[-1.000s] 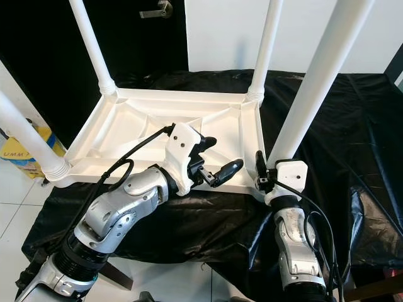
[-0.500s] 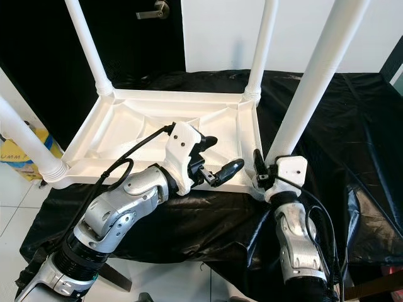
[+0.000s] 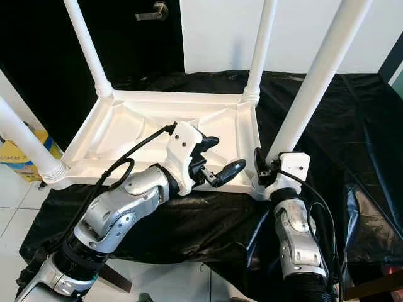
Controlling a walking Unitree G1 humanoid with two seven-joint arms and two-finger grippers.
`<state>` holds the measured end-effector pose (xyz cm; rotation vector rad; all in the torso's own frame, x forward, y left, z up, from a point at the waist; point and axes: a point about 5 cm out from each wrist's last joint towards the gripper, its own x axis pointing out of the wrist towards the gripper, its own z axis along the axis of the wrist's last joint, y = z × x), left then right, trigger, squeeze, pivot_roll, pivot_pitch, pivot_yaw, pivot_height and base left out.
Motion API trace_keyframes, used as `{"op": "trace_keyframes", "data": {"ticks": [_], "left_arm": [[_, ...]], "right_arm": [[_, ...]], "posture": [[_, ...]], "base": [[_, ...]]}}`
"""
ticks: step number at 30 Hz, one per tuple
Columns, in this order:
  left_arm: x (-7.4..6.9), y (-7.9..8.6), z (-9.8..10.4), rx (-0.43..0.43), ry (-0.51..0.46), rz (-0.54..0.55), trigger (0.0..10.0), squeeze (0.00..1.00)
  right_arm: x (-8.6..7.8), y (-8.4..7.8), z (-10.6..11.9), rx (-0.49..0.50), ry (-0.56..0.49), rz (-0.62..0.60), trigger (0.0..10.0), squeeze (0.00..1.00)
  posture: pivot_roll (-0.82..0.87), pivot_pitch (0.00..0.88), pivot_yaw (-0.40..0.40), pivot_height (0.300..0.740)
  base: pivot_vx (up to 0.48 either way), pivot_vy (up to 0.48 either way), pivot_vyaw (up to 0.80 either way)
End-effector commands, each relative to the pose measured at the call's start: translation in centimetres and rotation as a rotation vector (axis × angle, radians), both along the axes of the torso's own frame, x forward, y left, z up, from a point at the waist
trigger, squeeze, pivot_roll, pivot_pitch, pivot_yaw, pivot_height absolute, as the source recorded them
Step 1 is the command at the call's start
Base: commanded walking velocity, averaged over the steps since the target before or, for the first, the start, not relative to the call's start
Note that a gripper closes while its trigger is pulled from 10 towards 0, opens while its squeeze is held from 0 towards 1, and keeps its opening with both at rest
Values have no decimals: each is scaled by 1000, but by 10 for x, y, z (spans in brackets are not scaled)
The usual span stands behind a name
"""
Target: Building children table
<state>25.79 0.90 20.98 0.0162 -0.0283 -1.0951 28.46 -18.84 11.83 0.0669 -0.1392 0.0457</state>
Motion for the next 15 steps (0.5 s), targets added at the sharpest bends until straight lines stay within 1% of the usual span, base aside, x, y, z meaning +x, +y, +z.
{"op": "trace_keyframes", "data": {"ticks": [1,3,6,8,10,11,15], "left_arm": [[-8,-5,5,12,-20,-142,10000,0],[-8,-5,5,12,-20,-141,10000,0],[-8,-5,5,11,-21,-140,10000,0],[-8,-5,6,12,-23,-139,10000,0],[-8,-4,6,12,-24,-138,10000,0],[-8,-4,6,12,-24,-138,10000,0],[-7,-3,7,12,-24,-137,10000,0]], "right_arm": [[-10,-2,-44,51,231,-23,10000,0],[-11,-4,-45,51,237,-32,10000,0],[-12,-6,-44,24,211,-46,10000,0],[-17,-1,-38,-63,130,-5,10000,0],[-21,6,-33,-118,64,36,10000,0],[-23,9,-31,-134,41,51,10000,0],[-27,12,-31,-148,12,71,10000,0]], "posture": [[-37,42,30,740],[-37,42,30,740],[-37,42,29,740],[-37,45,31,740],[-38,47,33,740],[-38,47,33,740],[-37,51,35,740]], "base": [[0,0,0],[0,0,0],[0,0,0],[0,0,0],[0,0,0],[0,0,0],[0,0,0]]}}
